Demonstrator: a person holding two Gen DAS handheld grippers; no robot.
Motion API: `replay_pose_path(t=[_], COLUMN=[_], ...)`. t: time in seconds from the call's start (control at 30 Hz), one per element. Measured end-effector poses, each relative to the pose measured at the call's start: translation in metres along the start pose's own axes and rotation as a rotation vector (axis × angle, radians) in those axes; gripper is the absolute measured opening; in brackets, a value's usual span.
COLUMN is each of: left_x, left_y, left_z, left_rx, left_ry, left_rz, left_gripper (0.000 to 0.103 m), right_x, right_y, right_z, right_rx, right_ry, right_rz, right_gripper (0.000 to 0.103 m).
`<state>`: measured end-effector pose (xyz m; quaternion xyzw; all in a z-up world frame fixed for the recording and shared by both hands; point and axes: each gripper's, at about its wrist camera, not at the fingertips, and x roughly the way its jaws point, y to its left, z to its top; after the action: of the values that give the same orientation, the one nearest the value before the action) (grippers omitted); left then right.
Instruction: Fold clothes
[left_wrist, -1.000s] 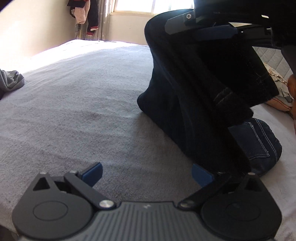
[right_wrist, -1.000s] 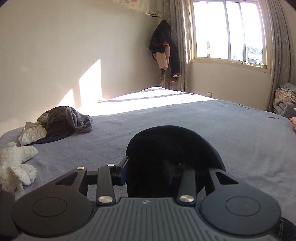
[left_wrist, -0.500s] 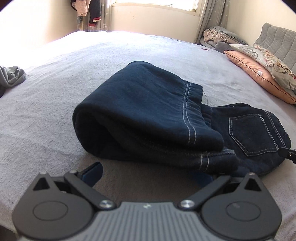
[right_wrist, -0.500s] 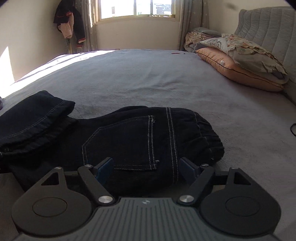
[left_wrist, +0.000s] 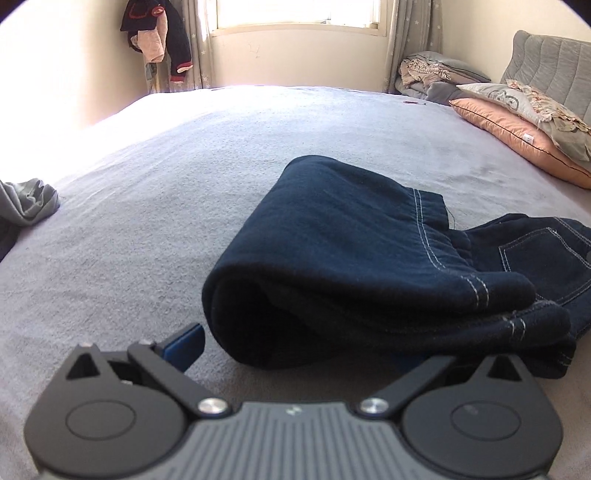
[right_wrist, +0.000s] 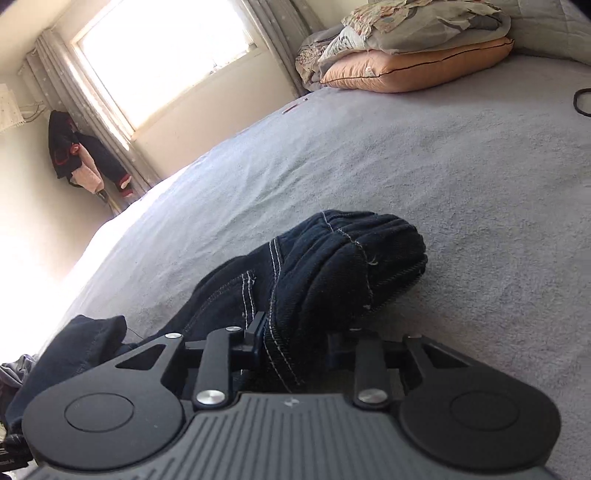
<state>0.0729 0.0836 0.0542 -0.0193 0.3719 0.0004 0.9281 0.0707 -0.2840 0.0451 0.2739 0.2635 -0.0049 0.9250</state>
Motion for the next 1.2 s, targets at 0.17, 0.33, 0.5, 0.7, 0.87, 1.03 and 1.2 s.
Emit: replay_pose_path(t=[0.17,0.33,0.5,0.7,0.87,1.03,1.2], left_x=[-0.018,-0.015,-0.019,-0.010,-0.012,-0.011,-0.004], left_y=[0.012,-0.006,-0.016,-0.012,-0.023,-0.004,0.008], left_z=[0.005,0.000,-0.004,-0.008,-0.007,-0.010,-0.013], left_rx=[-0.085,-0.067,-0.156,-0.257,-0.248,-0.336,-0.380], left_ry=[-0.049,-0.004,0.026,0.049,0.035,0.041,0.088], left_rz=[-0.057,-0.262,-0.475,-0.448,-0.502,-0.506,-0.423], left_gripper=[0.103,0.103,0.103,0.103,0.103,0.103,0.103], right_x=[-0.084,-0.156,-0.230,-0.324,-0.286,-0.155,-0.042], right_y=[0.044,0.056,0.071,0.138,0.189,0.179,0.123], right_z=[0.024,0.049,0.121,0.207,0.190,0.061,-0.064], right_rx=[-0.193,-0.253,-0.352,-0.527,-0.753,-0.821,-0.755], right_ry=[-0.149,-0.304,-0.563,-0.944,-0.747,-0.238,0.251], right_rz=[0.078,0.064,-0.093,-0.236,-0.148,0.065,0.178], right_gripper=[0.026,0.023,0.020,0.021,0.023,0.023,0.029])
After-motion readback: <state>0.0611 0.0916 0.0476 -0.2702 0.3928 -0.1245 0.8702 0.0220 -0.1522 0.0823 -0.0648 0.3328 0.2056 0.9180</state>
